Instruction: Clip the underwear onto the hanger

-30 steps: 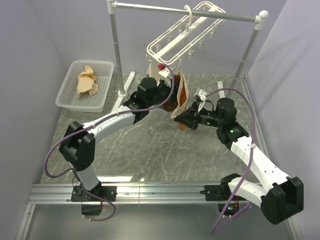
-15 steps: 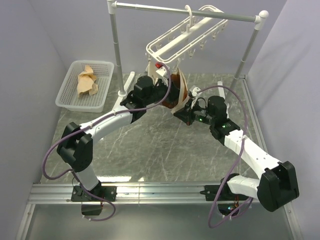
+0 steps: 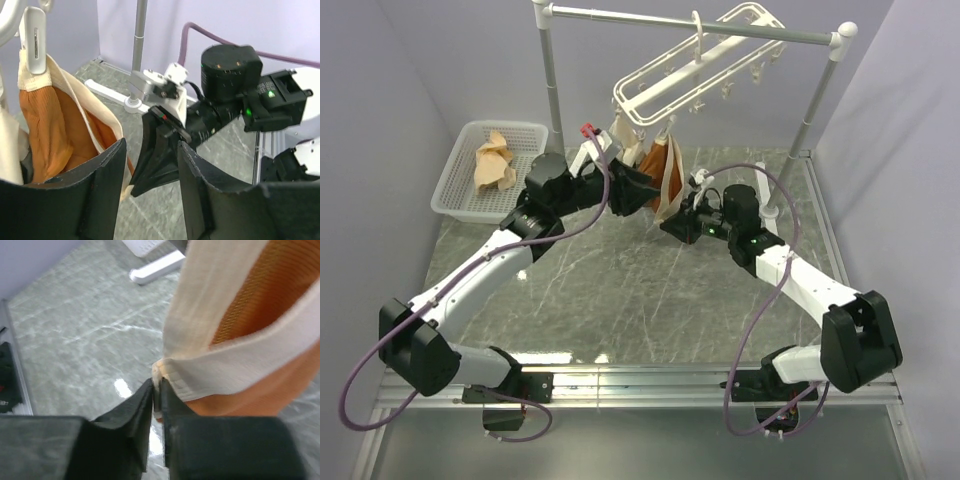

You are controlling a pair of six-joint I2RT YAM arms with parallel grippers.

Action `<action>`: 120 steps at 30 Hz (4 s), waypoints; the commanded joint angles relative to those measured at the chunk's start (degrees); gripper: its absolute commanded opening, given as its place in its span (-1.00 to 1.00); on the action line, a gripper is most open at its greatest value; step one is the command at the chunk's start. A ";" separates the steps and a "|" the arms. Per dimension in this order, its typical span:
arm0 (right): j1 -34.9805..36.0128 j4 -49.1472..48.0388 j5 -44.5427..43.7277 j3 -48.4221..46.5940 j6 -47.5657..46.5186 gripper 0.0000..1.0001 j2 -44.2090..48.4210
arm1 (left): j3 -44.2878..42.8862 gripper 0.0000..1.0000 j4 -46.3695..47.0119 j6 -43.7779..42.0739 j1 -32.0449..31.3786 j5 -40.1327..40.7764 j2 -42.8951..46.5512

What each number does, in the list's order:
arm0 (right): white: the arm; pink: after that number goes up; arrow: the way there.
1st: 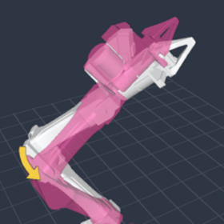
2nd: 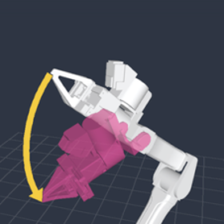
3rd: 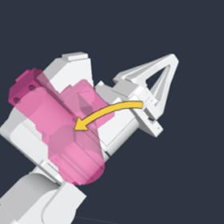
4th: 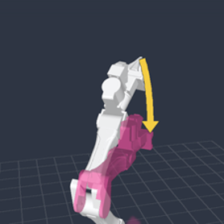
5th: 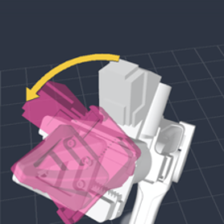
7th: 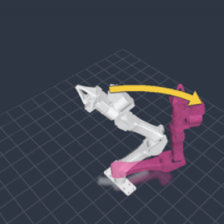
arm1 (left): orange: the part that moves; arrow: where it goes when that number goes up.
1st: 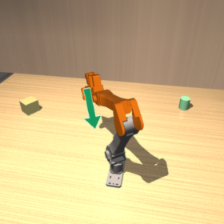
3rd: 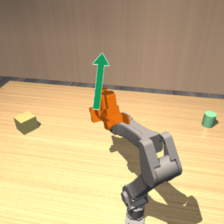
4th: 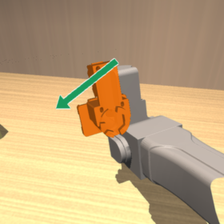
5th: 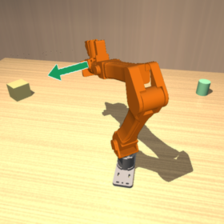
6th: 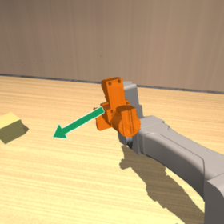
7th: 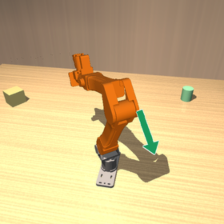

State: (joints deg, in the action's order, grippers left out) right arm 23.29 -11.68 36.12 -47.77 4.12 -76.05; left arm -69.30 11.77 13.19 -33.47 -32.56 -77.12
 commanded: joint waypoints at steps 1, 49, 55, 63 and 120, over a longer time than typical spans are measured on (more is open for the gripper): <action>0.35 -4.32 4.39 -4.70 1.68 -0.57 -1.37 | 1.01 0.02 -2.54 -3.26 2.09 -2.42 1.62; -21.44 3.95 -14.76 -29.84 19.25 0.33 6.00 | -25.07 0.33 39.65 -11.95 -14.95 38.17 -35.09; -21.44 4.21 -16.34 -30.54 20.39 0.34 6.00 | -34.66 0.31 36.93 -12.49 -15.48 44.41 -41.96; -22.50 3.33 -8.26 -30.63 15.58 0.43 6.27 | -42.84 0.22 37.19 -12.49 -15.31 46.70 -47.15; -15.91 -0.54 4.22 -47.07 8.72 -0.20 -13.77 | -29.93 -0.93 35.43 -15.83 -12.58 33.00 -36.61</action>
State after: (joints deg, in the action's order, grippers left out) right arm 6.90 -11.20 42.11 -91.48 15.64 -89.60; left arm -99.61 48.14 -2.37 -45.76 2.72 -117.01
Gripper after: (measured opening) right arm 0.427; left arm 0.242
